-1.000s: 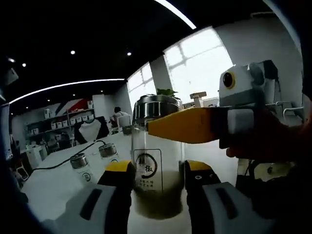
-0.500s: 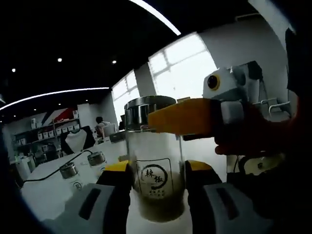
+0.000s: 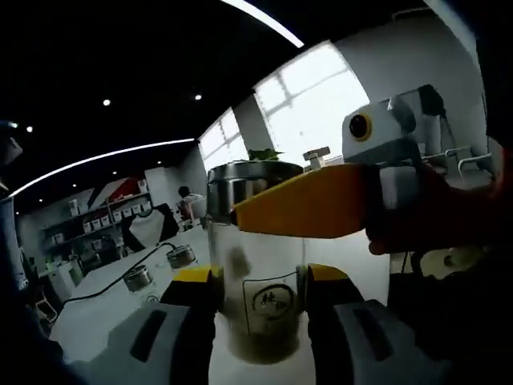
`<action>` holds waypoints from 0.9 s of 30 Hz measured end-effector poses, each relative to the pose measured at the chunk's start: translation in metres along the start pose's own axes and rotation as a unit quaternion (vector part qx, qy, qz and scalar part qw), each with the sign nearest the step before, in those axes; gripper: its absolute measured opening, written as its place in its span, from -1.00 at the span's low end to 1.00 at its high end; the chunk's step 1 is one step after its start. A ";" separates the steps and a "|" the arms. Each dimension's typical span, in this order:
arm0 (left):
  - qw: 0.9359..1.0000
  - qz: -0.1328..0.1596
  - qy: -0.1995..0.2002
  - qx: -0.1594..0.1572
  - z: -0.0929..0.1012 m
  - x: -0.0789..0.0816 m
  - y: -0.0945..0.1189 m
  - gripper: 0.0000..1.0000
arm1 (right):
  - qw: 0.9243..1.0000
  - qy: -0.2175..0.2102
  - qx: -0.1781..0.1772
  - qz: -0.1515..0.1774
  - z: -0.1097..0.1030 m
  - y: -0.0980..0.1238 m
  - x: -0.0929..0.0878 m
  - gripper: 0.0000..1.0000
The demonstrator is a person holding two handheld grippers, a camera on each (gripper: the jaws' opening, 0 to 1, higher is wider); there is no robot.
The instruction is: Rotate the seasoning bottle until the label or dispensing opening points toward the visible target arrow and the bottle remains upright within the marked orientation range
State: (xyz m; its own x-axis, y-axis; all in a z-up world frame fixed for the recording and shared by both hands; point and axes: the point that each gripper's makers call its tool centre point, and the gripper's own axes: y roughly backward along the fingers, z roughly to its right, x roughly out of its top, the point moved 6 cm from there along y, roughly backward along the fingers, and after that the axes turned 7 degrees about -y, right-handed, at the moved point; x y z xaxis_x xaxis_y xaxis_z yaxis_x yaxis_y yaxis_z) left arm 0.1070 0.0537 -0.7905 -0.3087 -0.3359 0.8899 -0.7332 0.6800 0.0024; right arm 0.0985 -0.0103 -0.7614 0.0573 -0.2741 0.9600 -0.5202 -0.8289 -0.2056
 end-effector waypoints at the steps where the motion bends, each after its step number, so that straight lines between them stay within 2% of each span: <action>1: 1.000 0.004 0.001 0.006 0.000 0.000 0.001 -0.10 | 1.000 0.013 -0.014 -0.003 0.000 -0.001 -0.002 -0.21; 2: 1.000 0.001 0.005 0.011 0.001 0.000 0.000 -0.10 | 0.999 0.026 -0.026 -0.003 0.002 -0.003 -0.004 -0.21; 3: 1.000 -0.001 0.006 0.015 0.000 -0.001 0.000 -0.10 | 0.999 -0.009 -0.032 -0.005 0.001 -0.002 -0.006 -0.22; 4: 1.000 -0.003 0.002 0.017 0.001 -0.004 -0.001 -0.10 | 0.999 -0.017 -0.040 -0.004 0.003 -0.001 -0.007 -0.22; 6: 1.000 -0.002 0.014 -0.008 0.003 -0.007 -0.003 -0.10 | 0.999 -0.004 -0.043 -0.016 0.004 0.001 -0.007 -0.23; 8: 0.999 0.030 0.015 -0.022 0.002 -0.005 -0.003 -0.10 | 0.999 0.006 -0.034 -0.016 0.005 0.002 -0.004 -0.23; 9: 0.999 0.036 0.026 -0.031 0.002 -0.004 -0.002 -0.10 | 0.999 0.010 -0.026 -0.017 0.006 0.002 -0.003 -0.23; 11: 0.995 0.048 0.055 -0.072 0.004 -0.002 0.000 -0.11 | 0.999 0.018 0.000 -0.027 0.006 0.005 0.000 -0.24; 13: 0.984 0.070 0.103 -0.131 0.005 0.000 0.004 -0.13 | 0.998 0.028 0.038 -0.031 0.004 0.008 0.003 -0.24; 14: 0.975 0.078 0.137 -0.156 0.005 0.001 0.007 -0.13 | 0.996 0.035 0.069 -0.034 0.000 0.010 0.005 -0.24; 16: 0.966 0.086 0.166 -0.178 0.007 0.001 0.008 -0.10 | 0.993 0.036 0.110 -0.031 -0.007 0.012 0.007 -0.23; 18: 0.969 0.084 0.153 -0.173 0.010 0.003 0.007 -0.11 | 0.993 0.042 0.106 -0.029 -0.009 0.012 0.006 -0.23; 20: 0.973 0.069 0.152 -0.159 0.012 0.002 0.006 -0.12 | 0.994 0.037 0.103 -0.029 -0.007 0.010 0.003 -0.23; 23: 0.982 0.055 0.145 -0.108 0.008 0.000 0.003 -0.12 | 0.998 -0.012 0.068 -0.013 0.003 0.009 0.003 -0.22; 25: 0.991 0.034 0.109 -0.073 0.006 -0.002 0.000 -0.13 | 0.999 -0.014 0.043 -0.011 0.006 0.007 0.002 -0.22; 27: 0.994 0.020 0.089 -0.051 0.006 -0.004 -0.001 -0.13 | 1.000 0.004 0.020 -0.016 0.005 0.003 0.000 -0.21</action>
State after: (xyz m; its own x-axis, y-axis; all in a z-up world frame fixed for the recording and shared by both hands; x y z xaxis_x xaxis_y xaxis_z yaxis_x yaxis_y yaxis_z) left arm 0.1054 0.0509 -0.7969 -0.2165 -0.1931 0.9570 -0.6540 0.7565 0.0047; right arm 0.1006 -0.0152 -0.7633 0.0665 -0.2426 0.9678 -0.4836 -0.8563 -0.1814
